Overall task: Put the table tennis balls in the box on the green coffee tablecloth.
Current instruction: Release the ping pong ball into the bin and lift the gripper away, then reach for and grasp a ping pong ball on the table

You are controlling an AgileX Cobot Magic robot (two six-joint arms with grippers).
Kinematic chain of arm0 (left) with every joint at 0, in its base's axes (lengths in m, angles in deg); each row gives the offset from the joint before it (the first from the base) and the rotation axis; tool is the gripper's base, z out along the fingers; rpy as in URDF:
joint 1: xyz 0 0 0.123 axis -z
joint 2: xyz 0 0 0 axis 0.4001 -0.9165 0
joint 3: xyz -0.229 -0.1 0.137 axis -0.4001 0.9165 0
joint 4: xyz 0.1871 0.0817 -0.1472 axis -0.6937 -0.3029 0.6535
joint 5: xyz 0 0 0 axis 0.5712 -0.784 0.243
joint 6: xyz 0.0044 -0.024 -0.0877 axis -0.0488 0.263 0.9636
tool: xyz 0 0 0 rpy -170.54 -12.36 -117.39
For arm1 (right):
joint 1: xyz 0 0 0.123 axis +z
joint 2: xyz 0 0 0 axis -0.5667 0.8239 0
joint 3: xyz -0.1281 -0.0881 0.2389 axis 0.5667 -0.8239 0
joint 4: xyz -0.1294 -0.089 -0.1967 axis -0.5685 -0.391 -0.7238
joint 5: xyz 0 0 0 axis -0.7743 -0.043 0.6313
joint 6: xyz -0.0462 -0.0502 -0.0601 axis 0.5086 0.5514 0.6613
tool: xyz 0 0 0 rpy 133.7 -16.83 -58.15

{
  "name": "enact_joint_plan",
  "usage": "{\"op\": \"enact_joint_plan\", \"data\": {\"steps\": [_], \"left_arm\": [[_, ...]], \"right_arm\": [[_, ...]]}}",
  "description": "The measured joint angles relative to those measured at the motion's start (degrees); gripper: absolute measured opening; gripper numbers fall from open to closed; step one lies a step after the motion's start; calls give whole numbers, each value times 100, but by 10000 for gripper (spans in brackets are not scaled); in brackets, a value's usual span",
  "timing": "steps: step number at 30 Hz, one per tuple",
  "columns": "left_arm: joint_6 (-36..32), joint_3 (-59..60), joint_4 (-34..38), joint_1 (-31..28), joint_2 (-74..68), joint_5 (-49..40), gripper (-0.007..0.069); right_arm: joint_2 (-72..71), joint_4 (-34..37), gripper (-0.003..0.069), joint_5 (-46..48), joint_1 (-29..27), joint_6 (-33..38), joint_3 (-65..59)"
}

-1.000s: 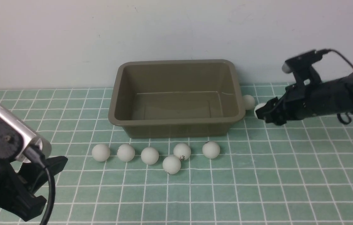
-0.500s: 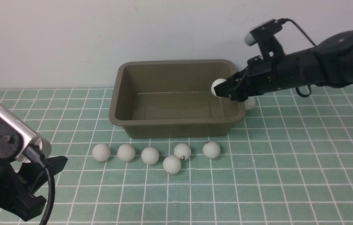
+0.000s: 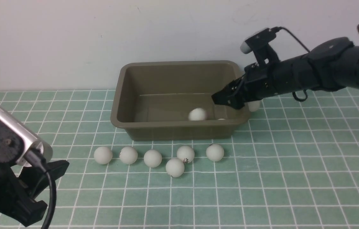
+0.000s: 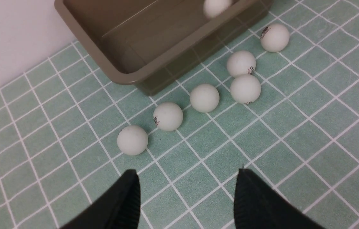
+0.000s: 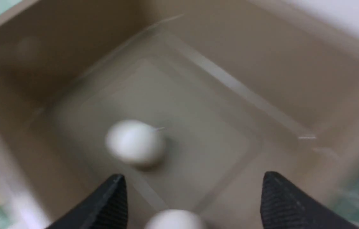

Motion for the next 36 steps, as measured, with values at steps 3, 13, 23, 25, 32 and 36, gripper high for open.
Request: {"op": "enact_joint_plan", "data": {"steps": [3,13,23,25,32,36], "left_arm": [[0,0,0,0,0,-89,363],[103,0,0,0,0,-89,363],[127,0,0,0,0,-89,363],[127,0,0,0,0,-89,363],[133,0,0,0,0,-89,363],[173,0,0,0,0,-122,363]], "right_arm": [[-138,68,502,-433,-411,-210,0],[-143,-127,408,-536,-1062,-1110,0],[38,-254,391,-459,-1051,-1875,0],[79,-254,391,-466,-1051,-1890,0],[449,-311,391,-292,-1051,-2141,304],[680,-808,391,233,-1051,-2898,740]]}}
